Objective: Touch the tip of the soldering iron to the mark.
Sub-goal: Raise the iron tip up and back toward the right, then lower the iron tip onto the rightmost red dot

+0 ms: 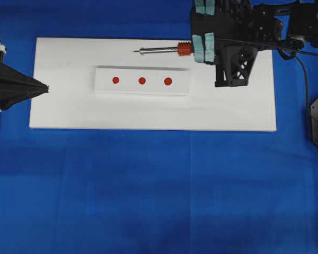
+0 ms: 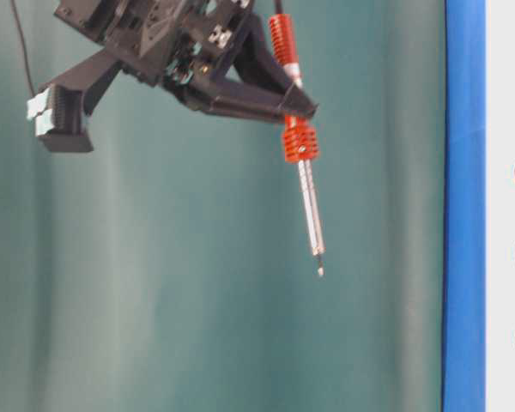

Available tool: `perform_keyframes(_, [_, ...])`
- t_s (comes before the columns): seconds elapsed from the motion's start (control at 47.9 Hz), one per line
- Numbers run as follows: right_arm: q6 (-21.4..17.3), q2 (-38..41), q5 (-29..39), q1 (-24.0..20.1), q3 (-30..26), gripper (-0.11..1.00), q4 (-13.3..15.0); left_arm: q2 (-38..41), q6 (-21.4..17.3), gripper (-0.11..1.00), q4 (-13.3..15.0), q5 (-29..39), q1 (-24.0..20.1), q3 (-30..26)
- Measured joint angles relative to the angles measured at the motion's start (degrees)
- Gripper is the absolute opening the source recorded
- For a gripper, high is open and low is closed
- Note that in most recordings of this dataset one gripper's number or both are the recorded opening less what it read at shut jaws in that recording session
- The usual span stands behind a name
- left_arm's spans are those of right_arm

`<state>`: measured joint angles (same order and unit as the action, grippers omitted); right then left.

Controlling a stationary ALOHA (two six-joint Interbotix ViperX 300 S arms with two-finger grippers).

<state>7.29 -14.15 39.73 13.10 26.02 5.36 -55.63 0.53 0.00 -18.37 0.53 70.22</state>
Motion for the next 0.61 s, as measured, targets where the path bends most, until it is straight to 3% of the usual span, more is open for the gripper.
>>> perform_keyframes(0.355, [-3.5, -9.4, 2.4, 0.7, 8.1, 0.06, 0.0, 0.0, 0.0, 0.00, -0.1, 0.0, 0.0, 0.0])
perform_keyframes(0.605, [-4.9, -14.3, 3.4, 0.6, 10.9, 0.06, 0.1, 0.0, 0.5, 0.00, -0.1, 0.0, 0.0, 0.0])
